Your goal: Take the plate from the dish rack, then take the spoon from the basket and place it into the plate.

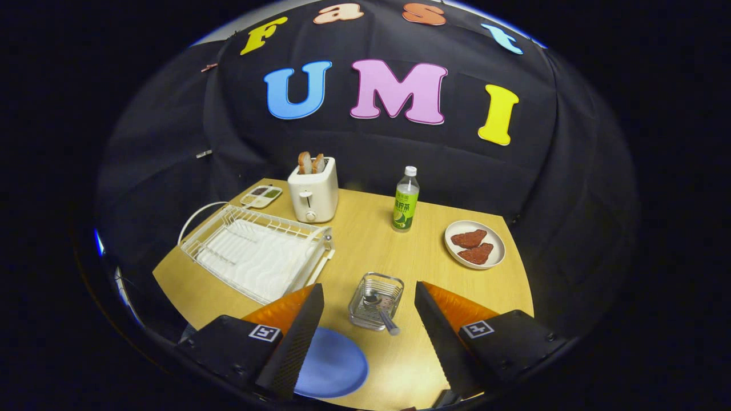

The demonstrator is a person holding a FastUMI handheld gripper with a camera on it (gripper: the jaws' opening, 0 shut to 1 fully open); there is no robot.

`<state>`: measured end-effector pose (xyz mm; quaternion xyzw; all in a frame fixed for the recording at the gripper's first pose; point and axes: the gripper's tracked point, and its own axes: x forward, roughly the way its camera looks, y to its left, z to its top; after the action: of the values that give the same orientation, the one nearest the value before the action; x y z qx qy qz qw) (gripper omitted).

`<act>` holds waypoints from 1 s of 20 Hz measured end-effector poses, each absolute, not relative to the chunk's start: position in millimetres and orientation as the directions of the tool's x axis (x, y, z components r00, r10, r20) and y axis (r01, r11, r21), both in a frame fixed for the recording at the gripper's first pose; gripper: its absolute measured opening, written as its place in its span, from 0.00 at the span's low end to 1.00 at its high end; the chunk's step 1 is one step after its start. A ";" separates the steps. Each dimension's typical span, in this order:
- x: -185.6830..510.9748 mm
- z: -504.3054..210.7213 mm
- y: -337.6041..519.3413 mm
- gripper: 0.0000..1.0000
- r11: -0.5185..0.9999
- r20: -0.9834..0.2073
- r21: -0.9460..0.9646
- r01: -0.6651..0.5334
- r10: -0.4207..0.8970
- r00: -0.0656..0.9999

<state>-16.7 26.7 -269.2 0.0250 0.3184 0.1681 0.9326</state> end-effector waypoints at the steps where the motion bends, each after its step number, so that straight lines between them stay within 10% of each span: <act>1: -15.6 -280.0 25.2 0.99 0.942 -0.604 0.148 -0.303 0.328 0.726; 3: -16.5 -304.8 22.9 0.96 0.941 -0.645 0.134 -0.310 0.320 0.694; 8: -23.0 -352.5 25.9 0.52 0.940 -0.719 0.141 -0.310 0.312 0.621; 20: -18.8 -366.8 27.8 0.12 0.946 -0.749 0.280 -0.163 0.321 0.579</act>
<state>-18.8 27.8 -366.8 0.0904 0.4378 0.1369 0.8840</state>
